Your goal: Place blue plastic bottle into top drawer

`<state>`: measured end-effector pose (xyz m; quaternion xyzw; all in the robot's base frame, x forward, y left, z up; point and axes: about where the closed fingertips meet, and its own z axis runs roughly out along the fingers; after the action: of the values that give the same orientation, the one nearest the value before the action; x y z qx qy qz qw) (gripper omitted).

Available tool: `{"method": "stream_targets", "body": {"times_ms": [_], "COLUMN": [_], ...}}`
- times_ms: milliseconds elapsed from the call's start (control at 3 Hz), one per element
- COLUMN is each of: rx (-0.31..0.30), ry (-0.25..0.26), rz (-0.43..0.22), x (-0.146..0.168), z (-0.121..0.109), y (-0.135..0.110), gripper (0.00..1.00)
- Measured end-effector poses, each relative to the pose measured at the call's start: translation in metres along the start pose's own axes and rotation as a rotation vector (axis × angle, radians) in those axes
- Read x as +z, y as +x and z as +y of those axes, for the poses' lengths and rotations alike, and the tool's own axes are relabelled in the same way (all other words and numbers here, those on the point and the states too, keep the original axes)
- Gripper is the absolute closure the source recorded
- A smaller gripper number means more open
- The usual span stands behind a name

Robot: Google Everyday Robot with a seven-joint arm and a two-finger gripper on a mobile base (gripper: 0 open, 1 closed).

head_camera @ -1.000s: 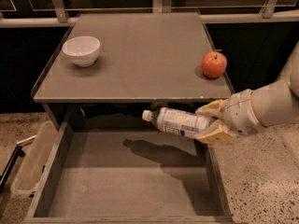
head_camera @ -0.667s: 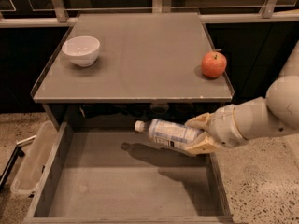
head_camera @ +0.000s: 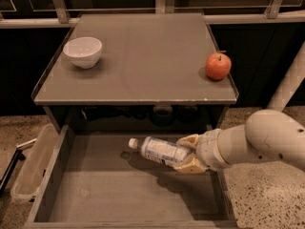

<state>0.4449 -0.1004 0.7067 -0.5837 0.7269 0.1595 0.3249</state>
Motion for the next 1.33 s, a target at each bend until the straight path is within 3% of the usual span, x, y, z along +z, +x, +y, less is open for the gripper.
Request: {"method": "stream_targets", "body": {"times_ms": [333, 1000, 1333], "rx": [0.009, 0.043, 0.043], "ry": [0.014, -0.023, -0.024], "rz": [0.032, 0.100, 0.100], "x": [0.023, 0.063, 0.063], "z": [0.005, 0.011, 0.011], "y": [0.016, 0.046, 0.045], "gripper": [1.00, 1.00, 0.81]}}
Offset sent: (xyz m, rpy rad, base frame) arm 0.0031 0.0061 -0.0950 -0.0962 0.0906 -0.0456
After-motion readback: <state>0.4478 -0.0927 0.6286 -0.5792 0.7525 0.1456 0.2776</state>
